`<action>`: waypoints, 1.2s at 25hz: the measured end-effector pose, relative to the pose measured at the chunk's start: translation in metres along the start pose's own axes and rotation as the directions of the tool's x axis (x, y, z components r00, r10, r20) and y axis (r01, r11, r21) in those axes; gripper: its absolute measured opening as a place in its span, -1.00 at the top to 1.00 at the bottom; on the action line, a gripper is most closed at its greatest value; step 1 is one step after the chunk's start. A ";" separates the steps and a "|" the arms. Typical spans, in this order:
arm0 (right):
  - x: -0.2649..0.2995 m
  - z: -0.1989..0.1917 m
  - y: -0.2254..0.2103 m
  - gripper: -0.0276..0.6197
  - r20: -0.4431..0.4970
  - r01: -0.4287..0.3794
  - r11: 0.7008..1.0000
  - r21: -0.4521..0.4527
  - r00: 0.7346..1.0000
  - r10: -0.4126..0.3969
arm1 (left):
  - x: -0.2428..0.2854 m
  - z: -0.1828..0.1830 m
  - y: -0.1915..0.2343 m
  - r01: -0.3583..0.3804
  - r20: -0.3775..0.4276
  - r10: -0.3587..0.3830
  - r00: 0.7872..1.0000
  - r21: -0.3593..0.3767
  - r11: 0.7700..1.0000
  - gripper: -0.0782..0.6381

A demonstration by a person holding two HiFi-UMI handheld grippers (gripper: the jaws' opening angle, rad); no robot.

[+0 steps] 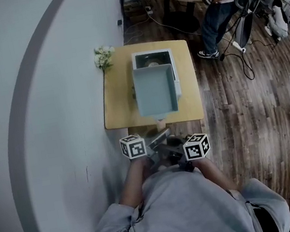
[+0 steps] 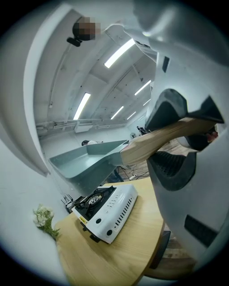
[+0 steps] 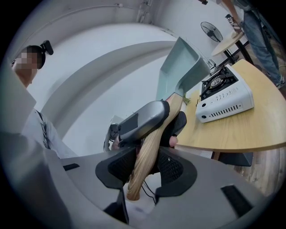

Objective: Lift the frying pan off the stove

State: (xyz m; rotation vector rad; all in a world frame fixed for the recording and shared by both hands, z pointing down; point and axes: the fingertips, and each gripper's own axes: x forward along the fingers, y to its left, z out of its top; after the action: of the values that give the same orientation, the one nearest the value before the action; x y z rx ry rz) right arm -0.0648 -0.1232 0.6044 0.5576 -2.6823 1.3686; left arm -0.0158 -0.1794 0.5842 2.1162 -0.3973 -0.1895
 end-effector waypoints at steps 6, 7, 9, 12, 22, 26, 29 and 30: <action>-0.009 -0.029 0.025 0.48 0.019 0.008 1.000 0.000 1.000 -0.008 | -0.017 -0.030 -0.020 0.002 -0.006 -0.002 1.000 0.004 1.000 0.36; -0.011 -0.032 0.028 0.48 0.025 0.011 1.000 0.000 1.000 -0.011 | -0.019 -0.034 -0.023 0.003 -0.008 -0.003 1.000 0.005 1.000 0.35; -0.014 -0.039 0.032 0.48 0.035 0.020 1.000 0.002 0.999 -0.020 | -0.020 -0.040 -0.027 0.010 -0.009 -0.010 1.000 0.005 1.000 0.35; -0.018 -0.044 0.034 0.48 0.046 0.030 1.000 -0.002 0.999 -0.030 | -0.020 -0.047 -0.031 0.026 -0.009 -0.026 1.000 0.005 1.000 0.35; -0.038 -0.045 0.037 0.48 0.080 0.059 0.998 -0.031 0.995 -0.056 | -0.007 -0.056 -0.047 0.058 -0.029 -0.058 0.998 0.027 0.998 0.35; -0.038 -0.047 0.033 0.48 0.086 0.062 0.998 -0.020 0.994 -0.060 | -0.005 -0.059 -0.045 0.064 -0.036 -0.063 0.997 0.024 0.998 0.35; -0.039 -0.049 0.033 0.48 0.084 0.061 0.998 -0.021 0.995 -0.059 | -0.005 -0.060 -0.045 0.064 -0.035 -0.064 0.997 0.023 0.998 0.35; -0.039 -0.049 0.034 0.48 0.085 0.059 0.998 -0.021 0.995 -0.057 | -0.005 -0.060 -0.045 0.064 -0.034 -0.063 0.997 0.023 0.998 0.35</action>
State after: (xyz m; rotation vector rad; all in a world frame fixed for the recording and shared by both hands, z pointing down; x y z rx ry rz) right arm -0.0446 -0.0555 0.5985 0.7005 -2.7207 1.3264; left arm 0.0066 -0.1074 0.5792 2.1545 -0.3146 -0.1865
